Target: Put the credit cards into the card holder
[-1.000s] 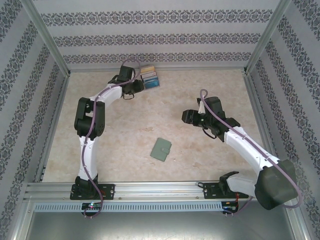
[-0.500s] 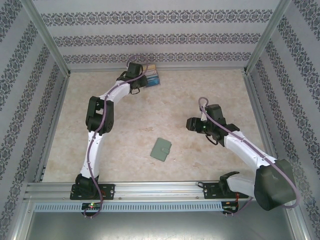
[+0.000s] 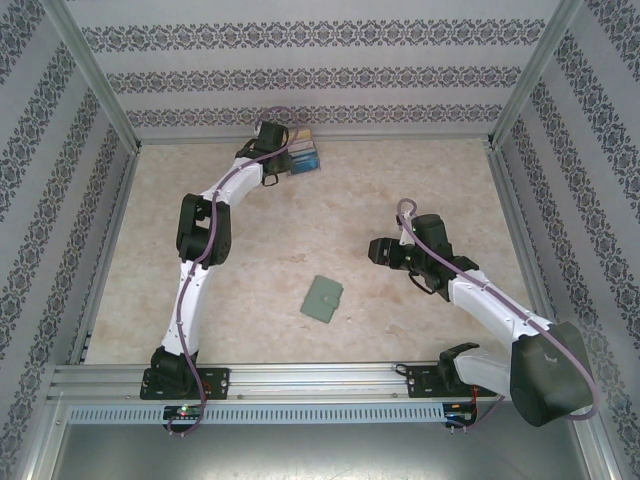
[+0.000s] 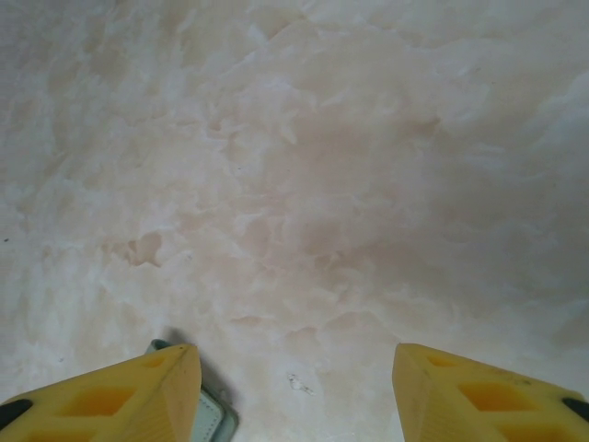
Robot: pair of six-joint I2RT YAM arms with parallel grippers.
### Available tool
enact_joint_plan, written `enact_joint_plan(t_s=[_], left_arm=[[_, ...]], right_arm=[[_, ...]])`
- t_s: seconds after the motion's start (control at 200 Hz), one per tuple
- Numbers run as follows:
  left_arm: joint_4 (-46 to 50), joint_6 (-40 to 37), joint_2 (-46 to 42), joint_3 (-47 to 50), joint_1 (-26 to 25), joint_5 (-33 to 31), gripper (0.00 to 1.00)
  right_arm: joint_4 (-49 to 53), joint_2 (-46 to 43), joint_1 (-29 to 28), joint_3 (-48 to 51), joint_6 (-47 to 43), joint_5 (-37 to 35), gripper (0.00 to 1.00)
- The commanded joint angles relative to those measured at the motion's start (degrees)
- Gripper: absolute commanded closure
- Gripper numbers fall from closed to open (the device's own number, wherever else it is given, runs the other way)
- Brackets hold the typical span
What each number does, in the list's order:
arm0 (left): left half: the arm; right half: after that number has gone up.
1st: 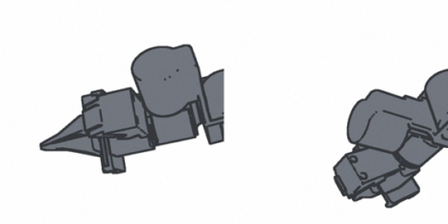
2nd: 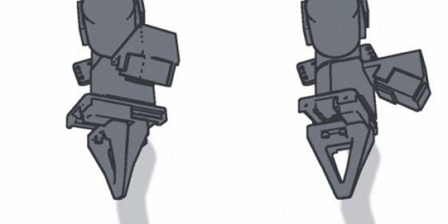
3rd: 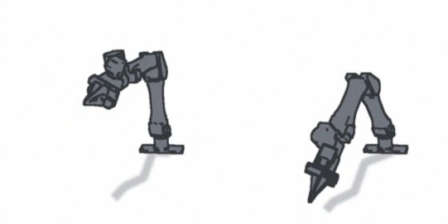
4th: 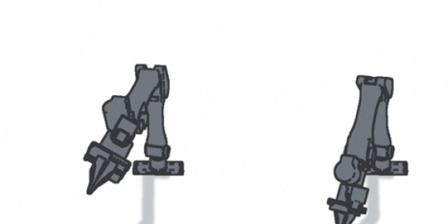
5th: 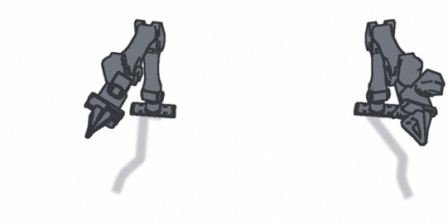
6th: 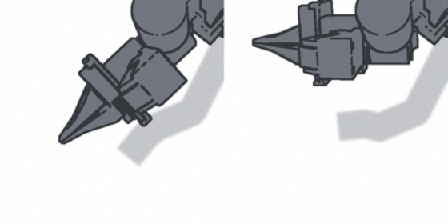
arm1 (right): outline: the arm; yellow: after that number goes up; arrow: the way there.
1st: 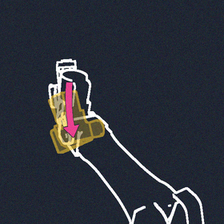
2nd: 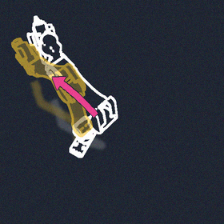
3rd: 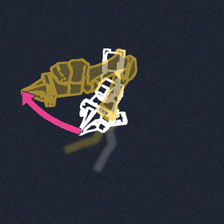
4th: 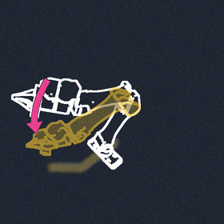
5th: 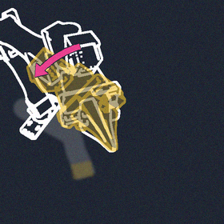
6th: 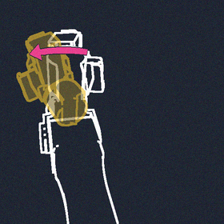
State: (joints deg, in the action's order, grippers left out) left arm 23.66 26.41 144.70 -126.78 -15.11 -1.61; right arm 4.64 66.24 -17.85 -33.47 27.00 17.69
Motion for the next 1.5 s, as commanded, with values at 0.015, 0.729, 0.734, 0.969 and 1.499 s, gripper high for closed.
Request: enact_joint_plan(t_s=[0.015, 0.729, 0.734, 0.969, 1.499], left_arm=[[3.74, -1.44, 2.02, -2.09, -0.18, -0.19, 0.69], [5.84, 2.62, 2.87, -7.28, -0.1, 1.6, 0.63], [5.81, 2.65, 2.95, -7.27, -0.14, 1.6, 0.63], [7.71, 4.31, 7.01, -8.89, -0.1, 1.38, 0.63], [13.6, 5.71, 7.94, -11.65, -0.09, -1.36, 0.97]], right_arm=[[-0.18, -1.81, -1.33, -3.6, -1.32, 2.73, 0.42], [3.25, -8.67, -2.78, -3.71, -1.43, 0.5, 0.42], [3.21, -8.67, -2.75, -3.66, -1.38, 0.5, 0.42], [3.45, -9.25, -2.61, -4.96, 0.13, 0.58, 0.44], [5.58, -10.61, -1.97, -9.0, -1.22, 1.55, 0.44]])
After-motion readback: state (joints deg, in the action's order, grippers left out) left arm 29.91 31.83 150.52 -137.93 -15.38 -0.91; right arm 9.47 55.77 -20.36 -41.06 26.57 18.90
